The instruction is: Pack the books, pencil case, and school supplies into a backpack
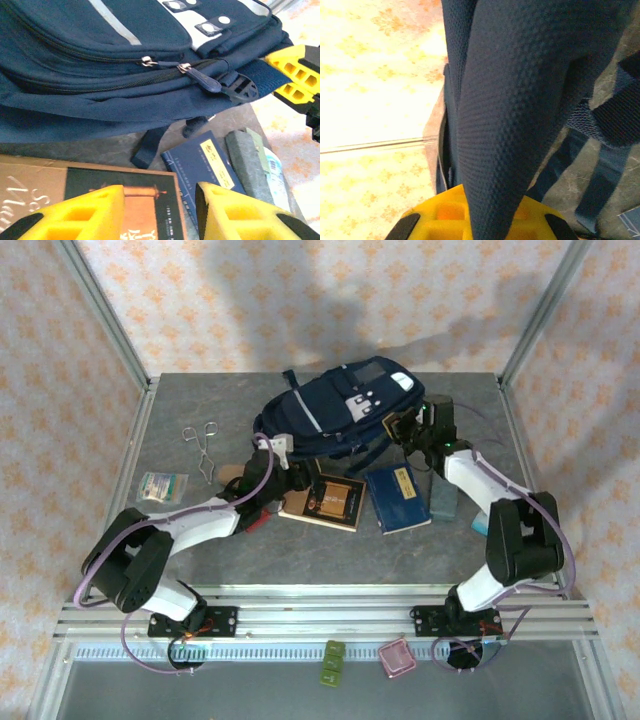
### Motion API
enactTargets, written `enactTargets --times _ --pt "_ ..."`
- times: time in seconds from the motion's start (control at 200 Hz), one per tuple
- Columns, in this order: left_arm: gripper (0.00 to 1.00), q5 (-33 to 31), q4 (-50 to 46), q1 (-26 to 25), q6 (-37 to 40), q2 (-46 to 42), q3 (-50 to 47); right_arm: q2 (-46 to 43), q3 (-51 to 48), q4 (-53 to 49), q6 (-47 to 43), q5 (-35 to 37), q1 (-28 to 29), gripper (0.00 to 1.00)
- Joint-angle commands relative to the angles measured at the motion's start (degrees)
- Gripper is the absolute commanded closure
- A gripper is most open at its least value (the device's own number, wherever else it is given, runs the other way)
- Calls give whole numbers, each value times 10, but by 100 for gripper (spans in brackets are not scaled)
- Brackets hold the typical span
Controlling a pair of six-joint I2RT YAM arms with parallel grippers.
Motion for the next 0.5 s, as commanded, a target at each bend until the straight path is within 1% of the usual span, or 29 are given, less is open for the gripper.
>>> enactTargets --times 0.0,0.08,0.19,0.345,0.42,0.45,0.496 --pt "58 20 68 -19 -3 15 5 -29 7 45 34 1 1 100" --pt "53 5 95 -36 -2 25 7 -37 3 49 44 0 1 100" --pt "47 -12 166 -60 -2 53 3 -44 2 50 53 3 1 100" --pt "42 26 281 -64 -33 132 14 -43 5 52 62 -4 3 100" --pt "38 25 337 -64 -44 162 14 -46 6 52 65 -5 3 100" --pt "33 21 356 -64 -46 173 14 -47 6 51 65 -5 3 100" --pt "31 19 378 -64 -46 187 16 -50 6 51 66 -4 4 100"
